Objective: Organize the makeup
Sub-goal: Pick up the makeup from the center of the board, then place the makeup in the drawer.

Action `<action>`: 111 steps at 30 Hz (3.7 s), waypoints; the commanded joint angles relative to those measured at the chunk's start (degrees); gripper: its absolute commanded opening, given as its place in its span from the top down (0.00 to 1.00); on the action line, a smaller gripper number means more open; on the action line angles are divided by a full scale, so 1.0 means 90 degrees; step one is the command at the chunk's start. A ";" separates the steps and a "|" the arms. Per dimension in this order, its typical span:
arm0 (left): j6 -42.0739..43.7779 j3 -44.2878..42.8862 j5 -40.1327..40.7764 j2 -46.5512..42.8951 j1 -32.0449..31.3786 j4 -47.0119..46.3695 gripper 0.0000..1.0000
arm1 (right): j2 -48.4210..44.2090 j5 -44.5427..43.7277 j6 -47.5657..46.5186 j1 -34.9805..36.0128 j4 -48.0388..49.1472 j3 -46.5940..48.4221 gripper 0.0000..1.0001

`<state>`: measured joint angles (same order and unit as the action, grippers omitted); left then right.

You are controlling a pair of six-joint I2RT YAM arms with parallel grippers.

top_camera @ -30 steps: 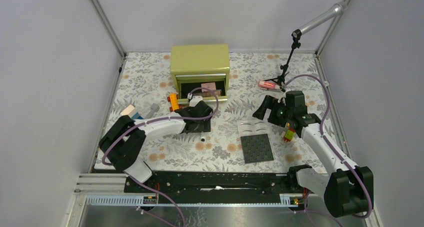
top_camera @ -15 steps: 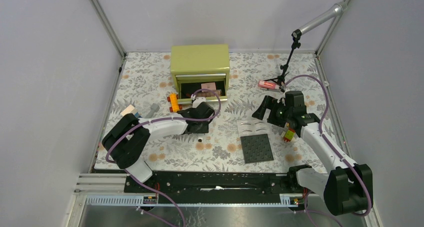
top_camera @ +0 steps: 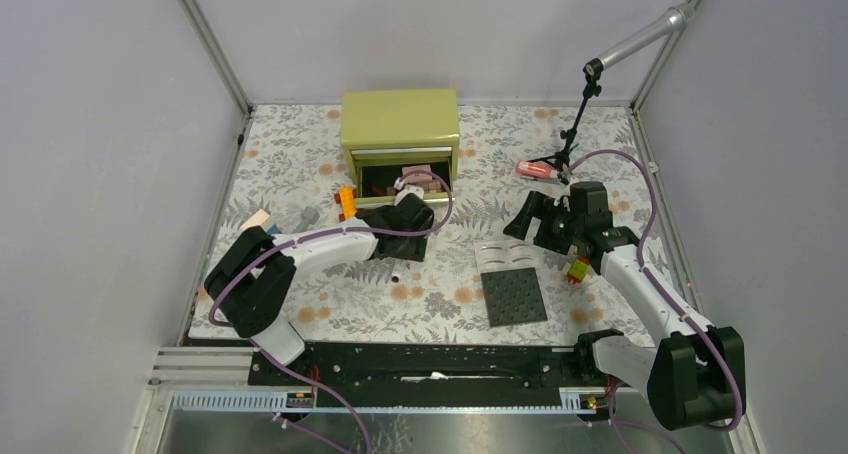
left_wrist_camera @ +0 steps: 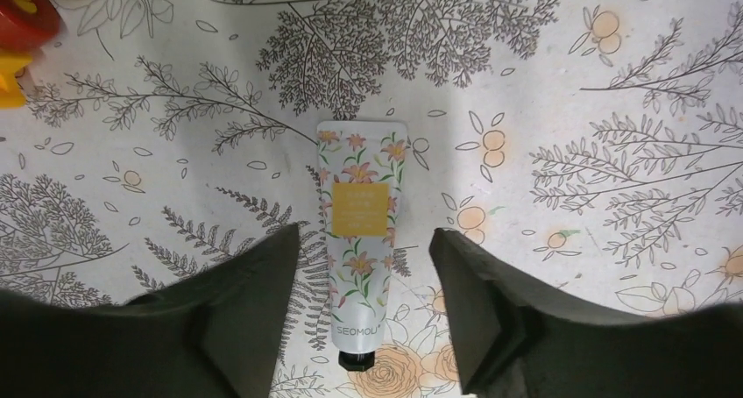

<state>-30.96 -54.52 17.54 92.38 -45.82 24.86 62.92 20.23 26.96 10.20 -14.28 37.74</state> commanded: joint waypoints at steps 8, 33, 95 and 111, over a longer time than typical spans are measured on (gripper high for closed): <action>0.0070 -0.0158 -0.0023 -0.0117 -0.0016 0.0186 0.27 | 0.0001 0.0115 0.0055 0.0011 0.0128 -0.0020 0.00; -0.0021 0.0253 -0.0158 0.0309 -0.0016 0.0011 0.65 | 0.0126 0.0320 0.0166 0.0010 0.0318 -0.0024 0.00; 0.6430 -0.3109 -0.0581 0.1121 0.1416 -0.1172 0.41 | -0.0104 0.0146 0.0037 0.0012 -0.0160 0.0021 0.00; 0.1098 -0.0823 -0.2254 -0.0659 0.0561 -0.3058 0.27 | 0.0561 -0.1259 0.0141 0.0014 -0.0284 0.0114 0.00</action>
<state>-2.87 -69.43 7.46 89.95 -40.01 5.48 66.94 15.16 28.36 10.17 -15.55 37.63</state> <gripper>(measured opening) 0.687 0.993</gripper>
